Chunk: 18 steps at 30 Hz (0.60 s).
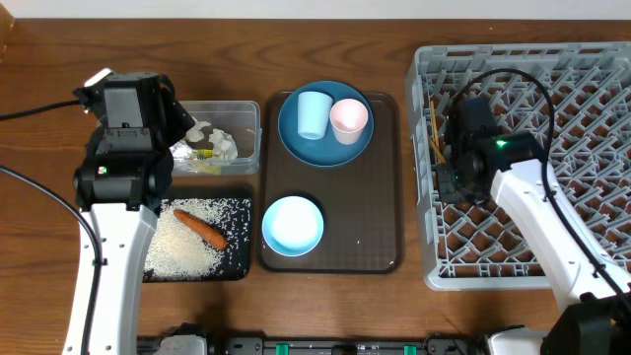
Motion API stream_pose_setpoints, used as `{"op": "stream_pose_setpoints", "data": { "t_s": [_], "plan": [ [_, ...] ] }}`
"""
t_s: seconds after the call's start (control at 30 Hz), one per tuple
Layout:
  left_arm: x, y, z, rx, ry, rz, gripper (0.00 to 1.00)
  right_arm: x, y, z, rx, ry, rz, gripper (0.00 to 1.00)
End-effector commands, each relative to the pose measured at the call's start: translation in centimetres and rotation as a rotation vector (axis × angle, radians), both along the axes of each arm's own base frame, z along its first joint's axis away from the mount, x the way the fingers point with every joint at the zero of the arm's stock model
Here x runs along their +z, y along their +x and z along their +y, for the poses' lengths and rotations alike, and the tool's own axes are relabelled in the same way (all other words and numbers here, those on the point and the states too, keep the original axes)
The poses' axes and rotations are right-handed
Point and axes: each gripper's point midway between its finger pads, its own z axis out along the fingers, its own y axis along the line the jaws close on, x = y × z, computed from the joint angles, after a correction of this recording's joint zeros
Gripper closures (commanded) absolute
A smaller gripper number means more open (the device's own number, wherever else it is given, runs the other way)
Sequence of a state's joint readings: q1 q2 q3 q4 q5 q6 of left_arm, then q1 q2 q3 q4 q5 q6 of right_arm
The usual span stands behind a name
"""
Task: Sort waste into correct bins and load items into the dishwasher rack
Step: 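Lower the chopstick into the rack slot beside the first one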
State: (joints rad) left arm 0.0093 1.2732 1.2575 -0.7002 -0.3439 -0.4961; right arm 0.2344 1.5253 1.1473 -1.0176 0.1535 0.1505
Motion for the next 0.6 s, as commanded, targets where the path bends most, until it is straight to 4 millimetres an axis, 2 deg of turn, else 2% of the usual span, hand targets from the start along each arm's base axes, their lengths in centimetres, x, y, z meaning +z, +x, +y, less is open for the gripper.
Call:
{"op": "stream_pose_setpoints", "data": {
  "t_s": [0.0, 0.57],
  "plan": [
    [0.82, 0.02, 0.37, 0.006, 0.020, -0.011, 0.02, -0.89, -0.32, -0.40, 0.008, -0.009, 0.014, 0.85],
    [0.80, 0.03, 0.37, 0.006, 0.020, -0.011, 0.02, -0.82, -0.69, -0.48, 0.008, -0.013, 0.030, 0.98]
  ]
}}
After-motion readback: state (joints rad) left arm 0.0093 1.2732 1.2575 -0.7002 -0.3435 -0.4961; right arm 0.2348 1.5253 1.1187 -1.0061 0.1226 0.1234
